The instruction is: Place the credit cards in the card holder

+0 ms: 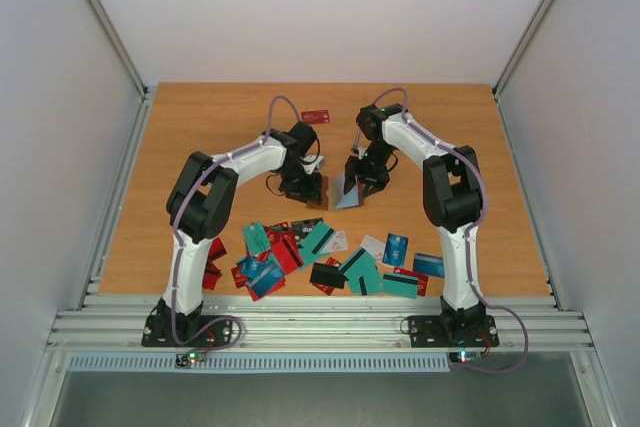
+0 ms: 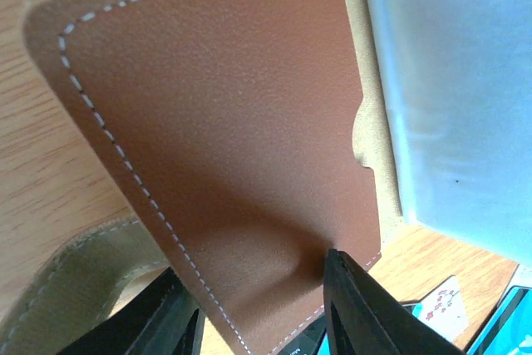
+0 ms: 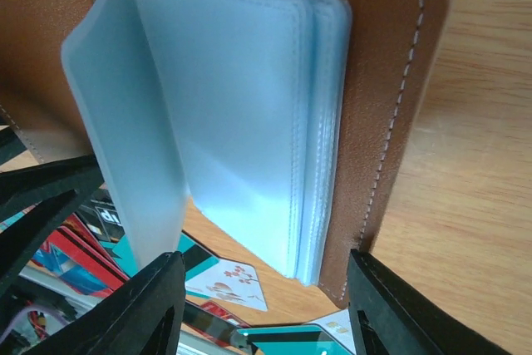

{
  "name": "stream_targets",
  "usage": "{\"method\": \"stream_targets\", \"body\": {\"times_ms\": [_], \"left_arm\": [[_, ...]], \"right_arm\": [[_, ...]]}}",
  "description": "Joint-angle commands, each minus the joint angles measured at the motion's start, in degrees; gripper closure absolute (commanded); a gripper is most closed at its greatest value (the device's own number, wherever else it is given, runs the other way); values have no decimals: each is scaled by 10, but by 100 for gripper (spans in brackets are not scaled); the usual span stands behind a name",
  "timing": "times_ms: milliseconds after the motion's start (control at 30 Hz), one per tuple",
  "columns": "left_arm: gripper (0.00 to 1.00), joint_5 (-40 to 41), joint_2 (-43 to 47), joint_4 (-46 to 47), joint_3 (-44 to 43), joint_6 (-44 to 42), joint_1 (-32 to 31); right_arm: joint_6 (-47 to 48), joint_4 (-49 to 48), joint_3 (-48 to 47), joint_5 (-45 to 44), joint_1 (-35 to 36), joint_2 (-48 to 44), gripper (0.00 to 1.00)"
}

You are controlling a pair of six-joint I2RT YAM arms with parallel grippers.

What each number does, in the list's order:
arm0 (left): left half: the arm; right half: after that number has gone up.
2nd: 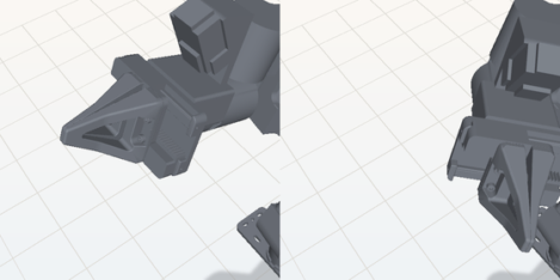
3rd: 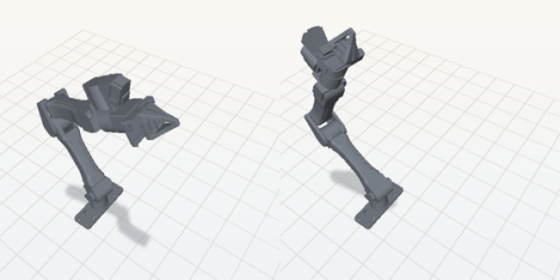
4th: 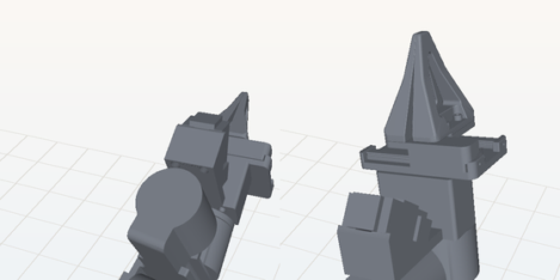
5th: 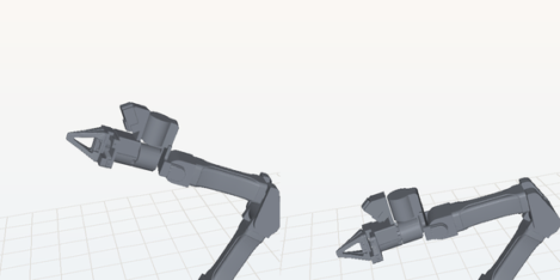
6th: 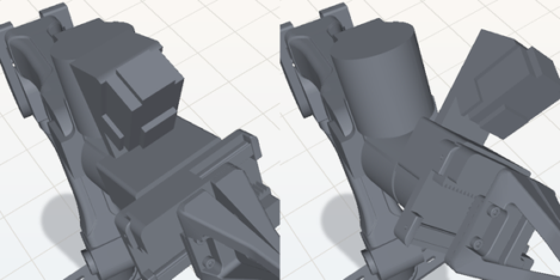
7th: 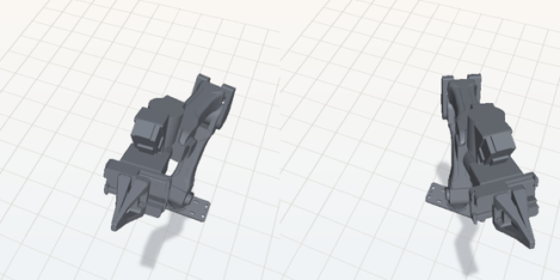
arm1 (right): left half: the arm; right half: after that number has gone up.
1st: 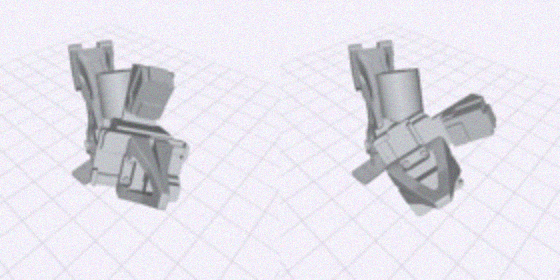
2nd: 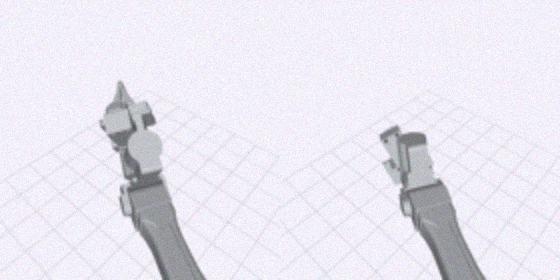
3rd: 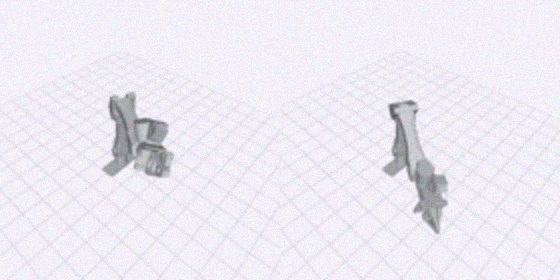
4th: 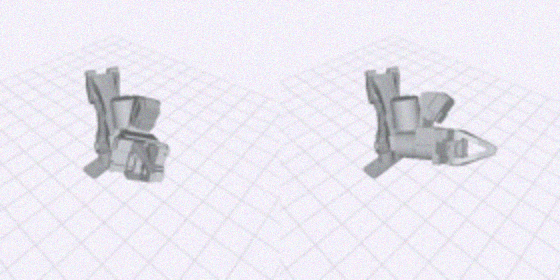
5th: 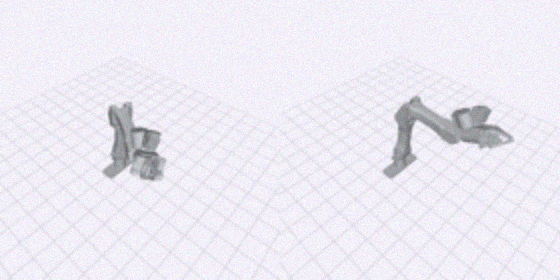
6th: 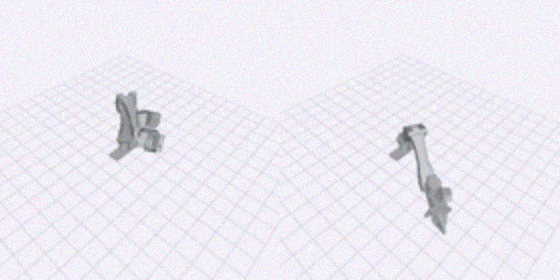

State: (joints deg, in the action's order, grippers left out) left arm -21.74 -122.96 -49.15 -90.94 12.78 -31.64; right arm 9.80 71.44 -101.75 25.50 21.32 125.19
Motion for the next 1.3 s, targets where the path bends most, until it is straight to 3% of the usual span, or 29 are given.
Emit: {"method": "stream_targets", "body": {"times_ms": [0, 633, 1000, 1267], "left_arm": [[59, -6, 23, 20, 14, 4, -5], [59, -3, 31, 20, 13, 4, -11], [59, -65, 50, 48, 41, 19, -9], [59, -42, 102, 50, 82, 27, 1]], "right_arm": [[29, 46, -39, -22, 3, 14, 45], [32, 65, -122, -9, 35, 62, 65], [-11, -46, -79, 102, 39, 74, 66], [-24, -100, -56, 125, 38, 100, 66]]}}
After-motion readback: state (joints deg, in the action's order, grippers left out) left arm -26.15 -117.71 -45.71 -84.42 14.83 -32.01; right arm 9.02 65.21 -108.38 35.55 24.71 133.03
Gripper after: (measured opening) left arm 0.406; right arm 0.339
